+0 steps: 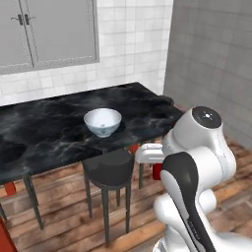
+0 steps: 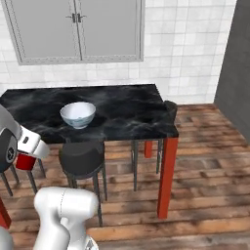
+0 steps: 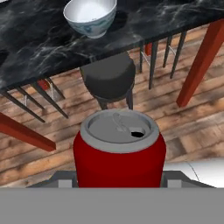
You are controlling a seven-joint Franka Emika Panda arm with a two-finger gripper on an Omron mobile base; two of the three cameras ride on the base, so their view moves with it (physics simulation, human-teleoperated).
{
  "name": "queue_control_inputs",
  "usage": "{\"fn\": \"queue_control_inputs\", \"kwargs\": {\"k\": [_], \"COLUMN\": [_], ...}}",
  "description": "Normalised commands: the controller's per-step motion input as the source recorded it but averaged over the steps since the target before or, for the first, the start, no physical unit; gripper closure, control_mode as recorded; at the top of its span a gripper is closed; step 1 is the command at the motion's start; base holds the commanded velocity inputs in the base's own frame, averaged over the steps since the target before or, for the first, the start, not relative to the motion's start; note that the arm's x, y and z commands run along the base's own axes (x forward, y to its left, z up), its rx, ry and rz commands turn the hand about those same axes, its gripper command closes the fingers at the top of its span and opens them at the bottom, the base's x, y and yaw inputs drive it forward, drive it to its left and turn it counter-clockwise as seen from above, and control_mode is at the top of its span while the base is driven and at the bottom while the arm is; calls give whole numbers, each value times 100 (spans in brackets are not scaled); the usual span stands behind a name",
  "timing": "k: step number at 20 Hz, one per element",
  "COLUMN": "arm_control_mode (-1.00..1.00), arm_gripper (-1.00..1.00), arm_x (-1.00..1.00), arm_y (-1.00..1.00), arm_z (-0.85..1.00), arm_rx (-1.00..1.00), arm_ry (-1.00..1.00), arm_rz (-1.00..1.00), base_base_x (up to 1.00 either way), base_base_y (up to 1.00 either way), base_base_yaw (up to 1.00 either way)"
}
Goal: Open the fridge, grab two sodas, and place both sodas inside the bowl with ice on the dining counter.
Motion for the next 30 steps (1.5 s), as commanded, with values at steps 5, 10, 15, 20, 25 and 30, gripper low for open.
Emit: {"fn": "queue_control_inputs", "kwargs": {"k": [5,10,15,20,25,30], "arm_control_mode": [100,100,100,-100,-100,-100], "arm_gripper": [100,100,100,100,100,100], "arm_x": [0,0,0,20,99,99], "arm_y": [0,0,0,-1,-18,-20], "arm_z": [0,0,0,0,5,4], "arm_rx": [0,0,0,1,5,5], "arm_ry": [0,0,0,1,6,16], "arm_rz": [0,0,0,5,28,27], "base_base_x": [71,87,100,77,0,0], "base_base_y": [-60,-33,-11,-1,0,0], "base_base_yaw": [32,26,25,21,0,0]}}
